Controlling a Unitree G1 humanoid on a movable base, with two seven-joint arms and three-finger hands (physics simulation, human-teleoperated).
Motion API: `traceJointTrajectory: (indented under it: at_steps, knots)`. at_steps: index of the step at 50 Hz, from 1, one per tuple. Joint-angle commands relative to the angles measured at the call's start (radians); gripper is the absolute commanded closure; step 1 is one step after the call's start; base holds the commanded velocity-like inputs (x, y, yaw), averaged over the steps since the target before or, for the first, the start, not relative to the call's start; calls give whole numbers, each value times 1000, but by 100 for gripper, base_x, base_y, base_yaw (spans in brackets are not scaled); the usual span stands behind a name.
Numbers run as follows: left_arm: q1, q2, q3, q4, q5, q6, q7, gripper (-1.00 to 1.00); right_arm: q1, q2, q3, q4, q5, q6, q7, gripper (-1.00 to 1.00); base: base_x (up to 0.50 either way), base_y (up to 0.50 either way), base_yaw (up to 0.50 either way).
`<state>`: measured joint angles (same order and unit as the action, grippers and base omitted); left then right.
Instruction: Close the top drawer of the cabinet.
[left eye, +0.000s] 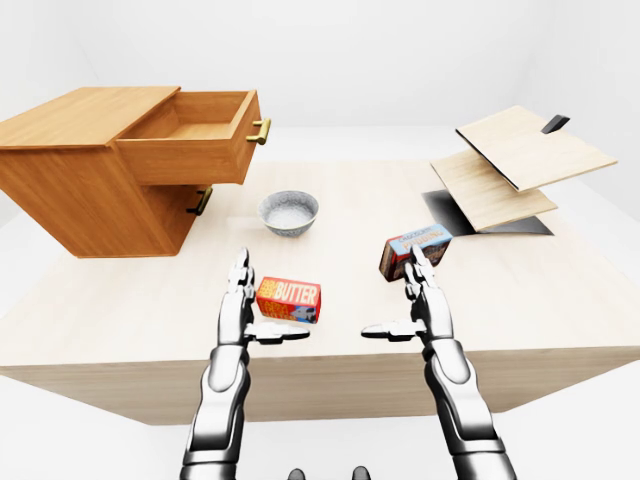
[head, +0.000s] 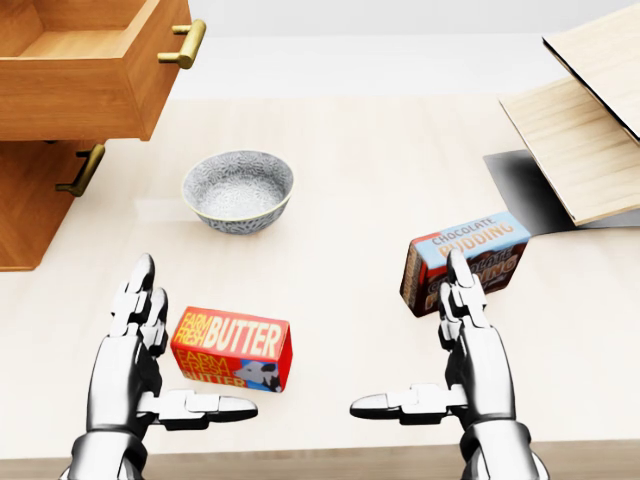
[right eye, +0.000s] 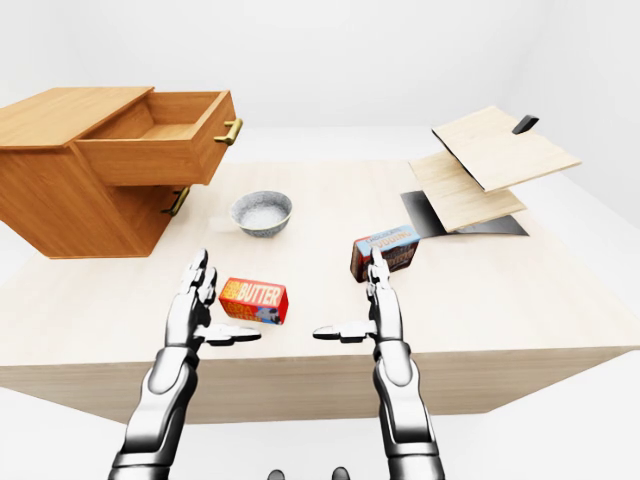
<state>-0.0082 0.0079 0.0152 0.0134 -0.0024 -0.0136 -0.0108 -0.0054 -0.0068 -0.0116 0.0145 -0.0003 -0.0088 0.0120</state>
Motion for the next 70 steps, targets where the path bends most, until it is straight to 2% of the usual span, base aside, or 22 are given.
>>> traceJointTrajectory:
  at_steps: [1,5,10,11,13,15,16,17,20,21,26,31,33,35,44,46,50,55,60,65,67,70]
  knots:
    - [-18,15,28,14,-5,-24,-14,-100,-17,-8,-14,34,-6,-22,15,-100,0,0,0]
    - [-20,16,32,-2,-14,-10,-16,-100,-14,-8,-10,30,-8,-24,17,-100,0,0,0]
    - [-34,19,36,34,-10,-27,-11,-100,-8,-9,-3,5,-21,-16,19,-100,0,0,0]
    - [-32,20,36,26,-10,-22,-11,-100,-7,-8,-3,-3,-20,-9,21,-100,0,0,0]
    - [-30,21,37,7,-12,-6,-12,-100,-7,-9,-3,-15,-21,2,24,-100,0,0,0]
    - [-26,23,36,-26,-12,17,-19,-100,-6,-10,-4,-44,-19,27,29,-100,0,0,0]
    - [-26,22,36,-27,-11,18,-20,-100,-7,-12,-3,-53,-23,34,33,-100,0,0,0]
    - [-20,27,33,-73,-26,57,-45,-100,-8,-12,-4,-63,-25,43,34,-100,0,0,0]
    - [-24,30,37,-136,-25,101,-59,-100,-19,-16,-6,-99,-36,84,39,-100,0,0,0]
    - [-31,35,39,-180,-26,101,-66,-100,-31,-19,-6,-130,-42,96,40,-100,0,0,0]
    - [-64,40,49,-297,-29,101,-77,-100,-62,-24,-15,-222,-53,96,51,-100,0,0,0]
    - [-143,55,64,-454,-42,101,-72,-100,-129,-34,-28,-316,-54,96,56,-100,0,0,0]
    - [-162,62,62,-472,-37,101,-76,-100,-144,-38,-33,-324,-53,96,56,-100,0,0,0]
    - [-216,78,59,-498,-22,101,-88,-100,-194,-51,-48,-335,-54,96,52,-100,0,0,0]
    - [-402,123,71,-474,28,101,-154,-100,-320,-77,-64,-321,-65,96,30,-100,0,0,0]
    - [-479,143,85,-451,22,101,-160,-100,-348,-82,-64,-311,-66,96,27,-100,0,0,0]
    - [-582,169,119,-437,-64,101,-161,-100,-379,-89,-59,-318,-80,96,25,-100,0,0,0]
    - [-688,216,113,-371,-80,101,-164,-100,-428,-102,-63,-337,-93,96,28,-100,0,0,0]
    - [-779,238,135,-336,-136,101,-167,-100,-474,-118,-72,-342,-100,96,30,-100,0,0,0]
    - [-829,260,143,-289,-160,101,-121,-100,-492,-123,-80,-351,-91,96,29,-100,0,0,0]
    - [-811,260,130,-270,-126,101,-87,-100,-492,-123,-81,-349,-83,96,32,-100,0,0,0]
    - [-797,255,128,-286,-136,101,-81,-100,-492,-122,-83,-333,-77,96,27,-100,0,0,0]
